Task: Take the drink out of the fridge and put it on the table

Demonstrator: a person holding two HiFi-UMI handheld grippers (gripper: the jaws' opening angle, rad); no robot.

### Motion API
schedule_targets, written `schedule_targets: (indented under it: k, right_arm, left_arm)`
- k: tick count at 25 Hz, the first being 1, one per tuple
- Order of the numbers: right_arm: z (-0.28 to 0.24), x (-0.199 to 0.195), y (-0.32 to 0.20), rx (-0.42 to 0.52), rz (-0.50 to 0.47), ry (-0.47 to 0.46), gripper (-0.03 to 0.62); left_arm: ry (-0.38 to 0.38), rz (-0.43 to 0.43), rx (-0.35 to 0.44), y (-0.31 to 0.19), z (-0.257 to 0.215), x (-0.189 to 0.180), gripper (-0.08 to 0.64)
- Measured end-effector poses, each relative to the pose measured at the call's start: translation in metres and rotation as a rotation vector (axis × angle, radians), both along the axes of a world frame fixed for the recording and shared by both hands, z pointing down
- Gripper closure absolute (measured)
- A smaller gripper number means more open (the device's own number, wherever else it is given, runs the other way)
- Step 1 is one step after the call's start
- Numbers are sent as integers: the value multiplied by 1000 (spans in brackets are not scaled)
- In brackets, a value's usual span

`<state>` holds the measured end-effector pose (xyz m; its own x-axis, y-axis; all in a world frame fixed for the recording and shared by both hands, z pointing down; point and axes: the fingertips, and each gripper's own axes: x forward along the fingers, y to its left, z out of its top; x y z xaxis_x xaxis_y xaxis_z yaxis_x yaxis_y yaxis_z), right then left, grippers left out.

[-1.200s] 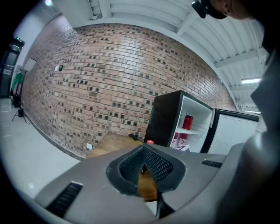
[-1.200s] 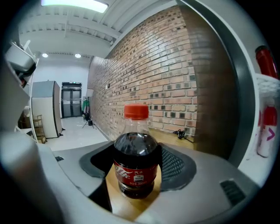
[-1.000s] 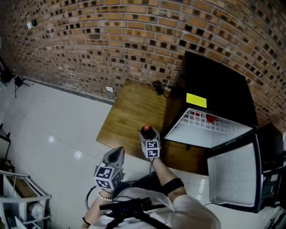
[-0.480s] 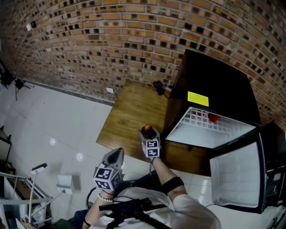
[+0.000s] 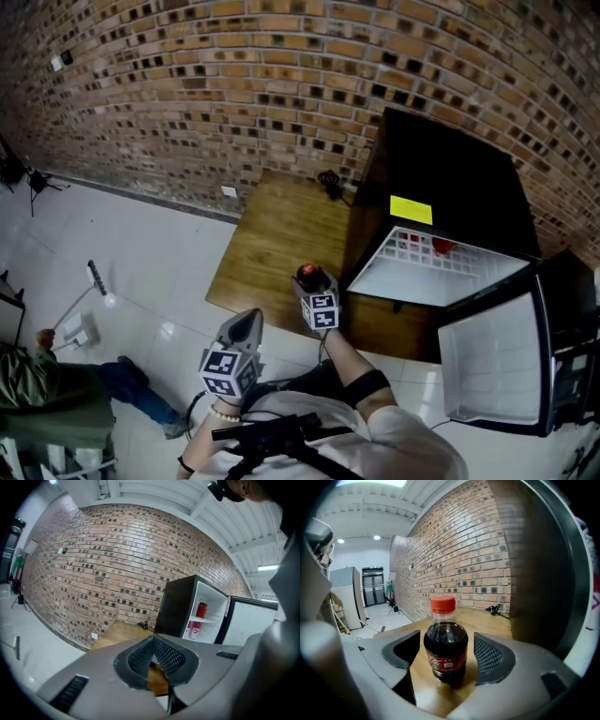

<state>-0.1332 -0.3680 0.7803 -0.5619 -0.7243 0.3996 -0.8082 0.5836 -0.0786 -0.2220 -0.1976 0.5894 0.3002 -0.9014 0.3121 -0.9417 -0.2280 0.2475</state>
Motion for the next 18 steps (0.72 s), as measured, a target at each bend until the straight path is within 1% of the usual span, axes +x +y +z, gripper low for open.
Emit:
schedule_targets:
  k: [1, 7, 8, 9, 11, 12, 14, 16, 17, 18]
  right_arm:
    - [-7, 2, 3, 3, 2, -1, 202]
    - [-63, 15, 34, 57, 11, -9, 204]
    - [-74, 19, 41, 74, 16, -7, 214]
    - [-85, 24, 49, 91, 23, -7, 243]
    - [-104, 33, 65, 116, 43, -16, 279]
    - [-113, 39, 73, 126, 58, -20, 311]
    - [-127, 54, 91, 135, 96, -23, 406]
    - [-138, 71, 110, 133, 138, -31, 482]
    - [-143, 79, 119, 129, 157, -37, 497]
    - [-148, 87, 127, 126, 173, -42, 534]
  left_arm:
    - [6, 3, 1, 1, -4, -1, 560]
    - [20, 53, 0, 12, -21, -1, 560]
    - [24, 64, 1, 14, -24, 0, 560]
    - [25, 76, 3, 15, -26, 1, 560]
    - [22, 102, 10, 18, -31, 4, 560]
    - [22, 117, 13, 19, -33, 6, 560]
    - [29, 158, 17, 22, -36, 13, 560]
    - [31, 204, 24, 27, -39, 23, 560]
    - [28, 223, 30, 29, -41, 28, 560]
    - [26, 238, 38, 32, -44, 33, 560]
